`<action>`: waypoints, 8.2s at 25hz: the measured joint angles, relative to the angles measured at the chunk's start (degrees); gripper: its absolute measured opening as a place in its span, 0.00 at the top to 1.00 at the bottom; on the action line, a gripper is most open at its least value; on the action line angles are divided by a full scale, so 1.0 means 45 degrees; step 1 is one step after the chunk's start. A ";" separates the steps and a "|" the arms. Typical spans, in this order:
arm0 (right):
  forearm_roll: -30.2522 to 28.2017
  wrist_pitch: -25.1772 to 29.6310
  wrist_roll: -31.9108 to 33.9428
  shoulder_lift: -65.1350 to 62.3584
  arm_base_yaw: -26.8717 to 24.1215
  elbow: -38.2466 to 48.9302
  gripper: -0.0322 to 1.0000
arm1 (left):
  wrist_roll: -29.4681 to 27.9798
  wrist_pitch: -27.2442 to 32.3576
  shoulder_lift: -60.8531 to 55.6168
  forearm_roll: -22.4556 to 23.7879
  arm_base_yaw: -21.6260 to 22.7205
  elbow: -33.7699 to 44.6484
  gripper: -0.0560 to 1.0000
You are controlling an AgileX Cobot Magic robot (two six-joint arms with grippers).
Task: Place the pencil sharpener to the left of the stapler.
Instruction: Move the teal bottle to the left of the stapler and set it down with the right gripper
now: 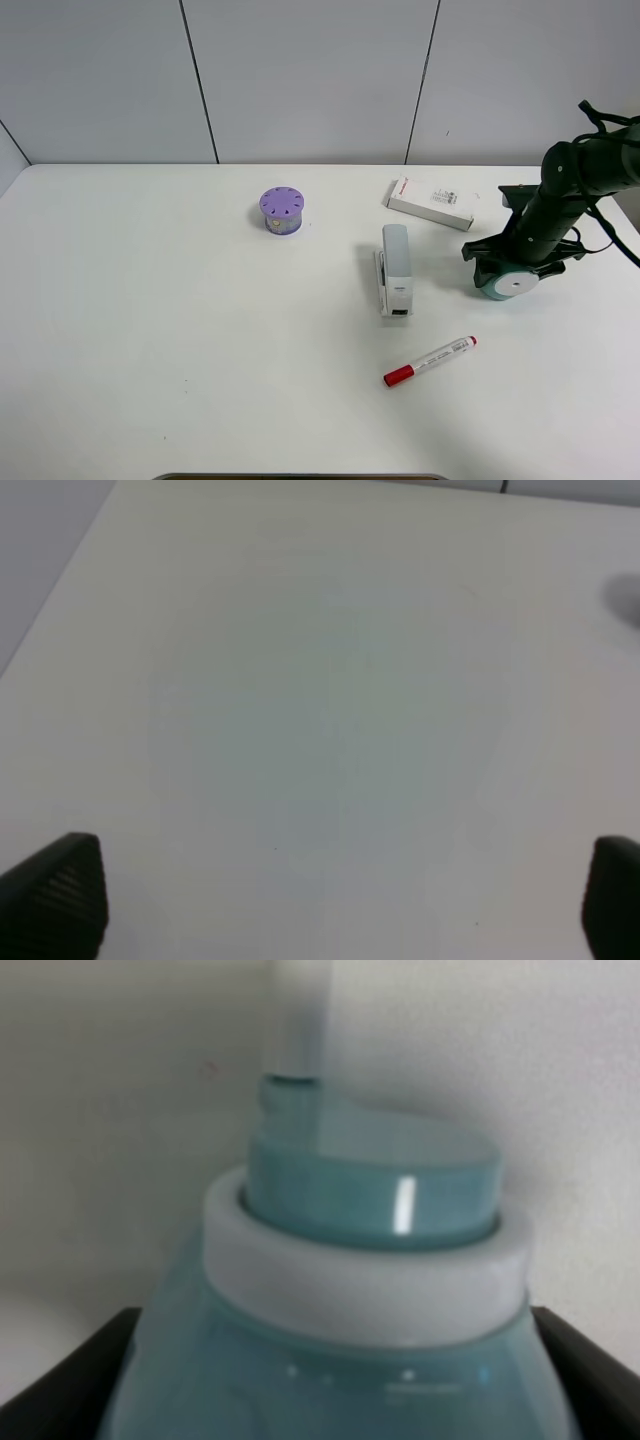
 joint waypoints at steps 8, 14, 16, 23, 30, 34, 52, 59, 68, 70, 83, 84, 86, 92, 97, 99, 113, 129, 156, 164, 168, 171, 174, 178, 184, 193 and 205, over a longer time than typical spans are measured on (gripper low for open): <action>-0.0011 0.0000 0.0000 0.0000 0.0000 0.0000 0.31 | 0.0000 0.0000 0.0000 0.0000 0.0000 0.0000 0.04; -0.0011 0.0000 0.0000 0.0000 0.0000 0.0000 0.31 | 0.0000 0.0000 0.0000 0.0000 0.0000 0.0000 0.04; -0.0011 0.0012 0.0000 -0.0025 0.0000 0.0000 0.31 | 0.0000 0.0000 0.0000 0.0000 0.0000 0.0000 0.04; -0.0026 0.0018 0.0000 -0.0948 0.0000 0.0000 0.31 | 0.0000 0.0000 0.0000 0.0000 0.0000 0.0000 0.04; -0.0026 0.0506 0.0309 -0.2439 0.0016 0.0000 0.31 | 0.0000 0.0000 0.0000 0.0000 0.0000 0.0000 0.04; -0.0057 0.0765 0.0607 -0.3355 0.0368 0.0000 0.31 | 0.0000 0.0000 0.0000 0.0000 0.0000 0.0000 0.04; 0.0334 0.1404 0.3170 -0.5314 0.3023 -0.0299 0.31 | 0.0000 0.0000 0.0000 0.0000 0.0000 0.0000 0.04; 0.0364 0.1759 0.3762 -0.5314 0.4151 -0.2056 0.31 | 0.0000 0.0000 0.0000 0.0000 0.0000 0.0000 0.04; 0.0364 0.3007 0.4293 -0.4175 0.5581 -0.4416 0.31 | 0.0000 0.0000 0.0000 0.0000 0.0000 0.0000 0.04; 0.0364 0.3053 0.4309 -0.3676 0.5999 -0.4857 0.31 | 0.0000 0.0000 0.0000 0.0000 0.0000 0.0000 0.04; 0.0575 0.3516 0.6096 -0.0185 0.7730 -0.7274 0.31 | 0.0000 0.0000 0.0000 0.0000 0.0000 0.0000 0.04; 0.0616 0.3531 0.6204 0.0057 0.7795 -0.7274 0.31 | 0.0000 0.0000 0.0000 0.0000 0.0000 0.0000 0.04; 0.0647 0.3571 0.6361 0.0529 0.7919 -0.7274 0.31 | 0.0000 0.0000 0.0000 0.0000 0.0000 0.0000 0.04; 0.0689 0.3596 0.6625 0.1608 0.8135 -0.7274 0.31 | 0.0000 0.0000 0.0000 0.0000 0.0000 0.0000 0.04; 0.0790 0.3545 0.6625 0.2228 0.8273 -0.7274 0.31 | 0.0000 0.0000 0.0000 0.0000 0.0000 0.0000 0.04; 0.0813 0.3519 0.6625 0.2448 0.8317 -0.7274 0.31 | 0.0000 0.0000 0.0000 0.0000 0.0000 0.0000 0.04; 0.0860 0.3055 0.6625 0.3580 0.8357 -0.7274 0.31 | 0.0000 0.0000 0.0000 0.0000 0.0000 0.0000 0.04; 0.0846 0.2871 0.6625 0.4028 0.8382 -0.7340 0.31 | 0.0000 0.0000 0.0000 0.0000 0.0000 0.0000 0.04; 0.0846 0.2871 0.6625 0.4028 0.8382 -0.7340 0.31 | 0.0000 0.0000 0.0000 0.0000 0.0000 0.0000 0.04; 0.0835 0.2883 0.6574 0.4028 0.8408 -0.7340 0.29 | 0.0000 0.0000 0.0000 0.0000 0.0000 0.0000 0.04; 0.0885 0.2851 0.6241 0.4076 0.8486 -0.7340 0.09 | 0.0000 0.0000 0.0000 0.0000 0.0000 0.0000 0.04; 0.0969 0.2862 0.6173 0.4076 0.8486 -0.7340 0.03 | 0.0000 0.0000 0.0000 0.0000 0.0000 0.0000 0.04; 0.0983 0.2862 0.6162 0.4076 0.8486 -0.7340 0.01 | 0.0000 0.0000 0.0000 0.0000 0.0000 0.0000 0.04; 0.0983 0.2862 0.6162 0.4076 0.8486 -0.7340 0.01 | 0.0000 0.0000 0.0000 0.0000 0.0000 0.0000 0.04; 0.0983 0.2862 0.6162 0.4076 0.8486 -0.7340 0.01 | 0.0000 0.0000 0.0000 0.0000 0.0000 0.0000 0.04; 0.0971 0.2888 0.6162 0.3683 0.8486 -0.7340 0.01 | 0.0000 0.0000 0.0000 0.0000 0.0000 0.0000 0.04; 0.0063 0.4107 0.6600 0.2045 0.8486 -0.7340 0.01 | 0.0000 0.0000 0.0000 0.0000 0.0000 0.0000 0.04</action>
